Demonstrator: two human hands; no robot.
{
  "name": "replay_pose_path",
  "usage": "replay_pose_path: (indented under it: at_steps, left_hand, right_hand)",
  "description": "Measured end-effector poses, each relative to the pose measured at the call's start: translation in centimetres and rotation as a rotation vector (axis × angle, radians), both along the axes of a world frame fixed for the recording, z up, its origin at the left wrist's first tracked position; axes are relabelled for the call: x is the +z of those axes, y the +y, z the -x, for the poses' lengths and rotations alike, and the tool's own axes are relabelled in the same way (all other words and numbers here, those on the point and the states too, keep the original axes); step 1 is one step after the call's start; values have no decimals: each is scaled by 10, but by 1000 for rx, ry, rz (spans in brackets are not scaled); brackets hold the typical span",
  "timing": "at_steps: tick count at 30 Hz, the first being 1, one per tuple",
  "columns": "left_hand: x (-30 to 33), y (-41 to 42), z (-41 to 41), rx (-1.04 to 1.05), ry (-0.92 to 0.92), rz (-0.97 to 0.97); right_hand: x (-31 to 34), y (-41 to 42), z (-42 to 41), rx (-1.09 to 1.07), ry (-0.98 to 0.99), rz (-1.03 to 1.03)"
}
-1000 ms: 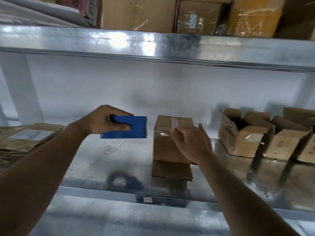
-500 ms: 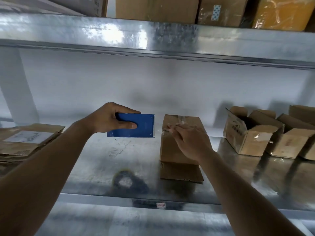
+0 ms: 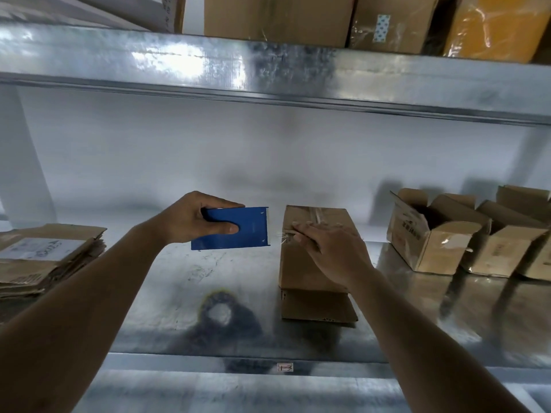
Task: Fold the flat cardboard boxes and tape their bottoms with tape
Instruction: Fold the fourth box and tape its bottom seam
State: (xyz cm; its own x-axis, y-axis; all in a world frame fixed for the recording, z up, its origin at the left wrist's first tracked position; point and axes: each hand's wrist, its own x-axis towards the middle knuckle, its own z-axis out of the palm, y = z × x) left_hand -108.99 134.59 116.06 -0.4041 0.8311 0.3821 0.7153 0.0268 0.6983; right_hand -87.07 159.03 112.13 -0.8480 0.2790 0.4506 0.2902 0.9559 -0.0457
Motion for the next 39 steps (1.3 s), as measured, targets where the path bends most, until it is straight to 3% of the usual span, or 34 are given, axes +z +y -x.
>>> replay_pose_path:
  at_steps: [14,22,27,33,39]
  left_hand:
    - [-24,8,17,-67,-47,-5]
    - [-24,19,10,-31,112,-24]
    - [-26,26,14,-38,125,-18]
    - [-26,34,7,-10,161,-75]
    - [-8,24,8,-60,270,-36]
  right_hand:
    - [-7,4,6,2,54,34]
    - [9,-18,23,-155,109,25]
    - [6,-19,37,-139,41,-25]
    - [-6,-16,47,-88,180,-69]
    - [-4,-19,55,-99,153,-42]
